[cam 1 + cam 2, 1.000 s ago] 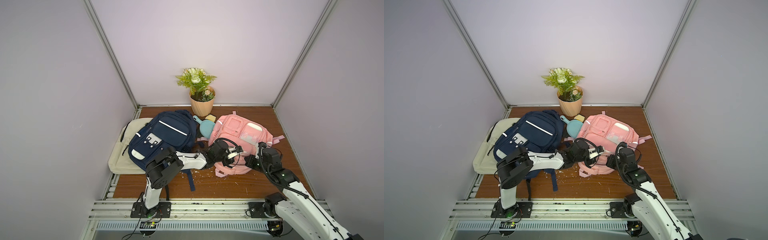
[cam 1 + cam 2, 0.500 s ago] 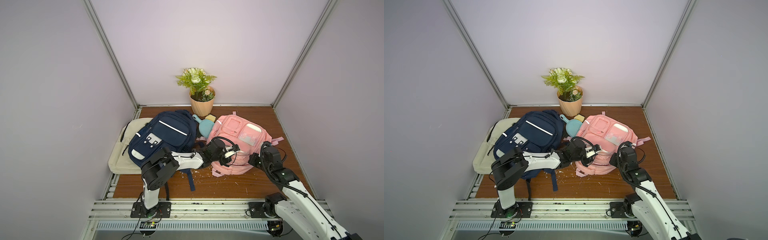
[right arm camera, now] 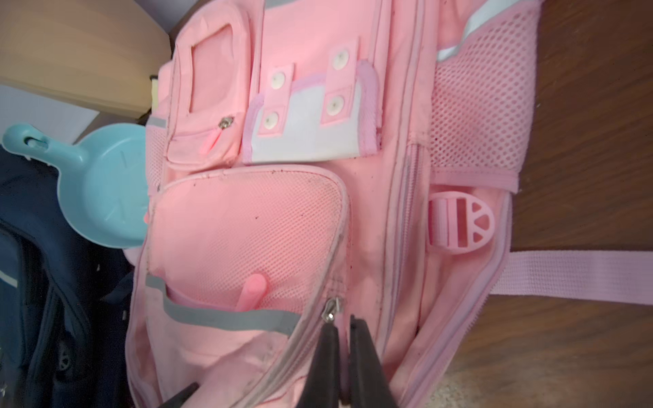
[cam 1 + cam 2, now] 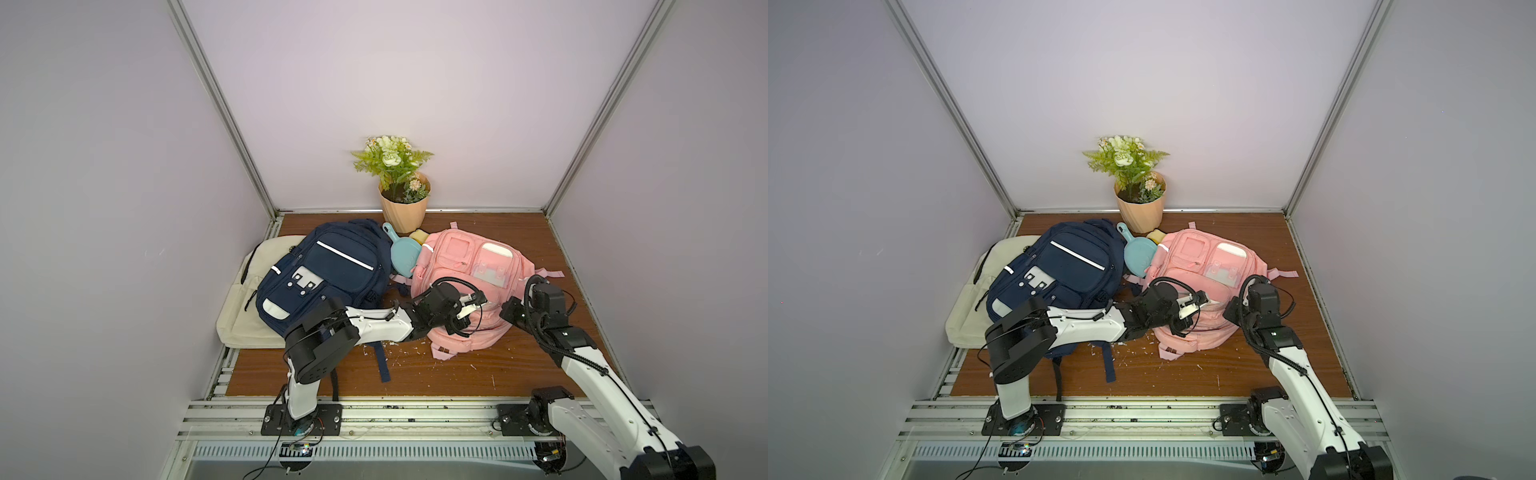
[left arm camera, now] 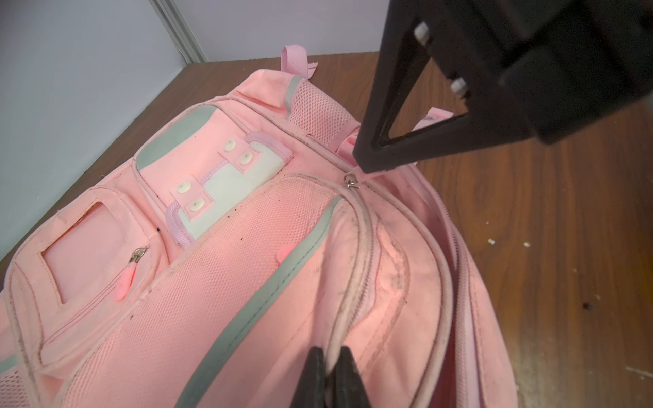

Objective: Zip up the backpack
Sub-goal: Zip the zipper on the backpack, then adjust the backpack at the center of the board.

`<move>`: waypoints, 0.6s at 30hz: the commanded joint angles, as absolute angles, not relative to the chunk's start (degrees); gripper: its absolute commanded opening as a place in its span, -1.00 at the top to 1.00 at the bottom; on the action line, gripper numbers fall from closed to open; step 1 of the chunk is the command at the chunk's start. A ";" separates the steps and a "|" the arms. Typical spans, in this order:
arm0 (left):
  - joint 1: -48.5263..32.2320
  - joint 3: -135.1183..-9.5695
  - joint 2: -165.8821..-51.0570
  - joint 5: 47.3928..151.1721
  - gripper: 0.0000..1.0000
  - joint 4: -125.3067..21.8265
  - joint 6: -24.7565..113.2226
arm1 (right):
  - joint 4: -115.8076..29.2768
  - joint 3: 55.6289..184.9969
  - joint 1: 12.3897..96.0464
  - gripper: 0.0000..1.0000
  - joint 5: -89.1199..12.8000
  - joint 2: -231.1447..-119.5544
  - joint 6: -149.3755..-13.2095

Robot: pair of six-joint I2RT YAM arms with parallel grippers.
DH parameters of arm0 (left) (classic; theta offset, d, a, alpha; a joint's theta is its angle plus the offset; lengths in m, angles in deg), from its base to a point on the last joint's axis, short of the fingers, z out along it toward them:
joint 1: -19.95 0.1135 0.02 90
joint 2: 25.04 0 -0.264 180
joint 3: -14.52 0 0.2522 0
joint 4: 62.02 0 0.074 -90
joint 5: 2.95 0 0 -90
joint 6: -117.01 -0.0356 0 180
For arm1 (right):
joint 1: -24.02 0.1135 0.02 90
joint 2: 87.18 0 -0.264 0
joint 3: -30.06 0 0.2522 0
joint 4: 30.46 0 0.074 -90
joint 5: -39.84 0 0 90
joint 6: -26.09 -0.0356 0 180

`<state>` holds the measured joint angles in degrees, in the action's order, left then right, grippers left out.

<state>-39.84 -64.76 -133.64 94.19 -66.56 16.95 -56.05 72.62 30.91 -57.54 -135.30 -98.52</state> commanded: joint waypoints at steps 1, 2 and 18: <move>-41.66 -66.86 -132.99 92.54 0.40 -63.75 24.80 | -56.35 73.60 26.09 1.00 -72.38 -135.36 -96.63; -41.57 -66.56 -132.04 89.06 0.15 -64.80 27.03 | -56.38 73.62 25.39 1.00 -71.64 -135.64 -96.44; -25.07 -91.45 -145.71 85.49 -0.55 -42.14 50.44 | -55.26 74.82 22.08 0.61 -66.01 -139.77 -95.68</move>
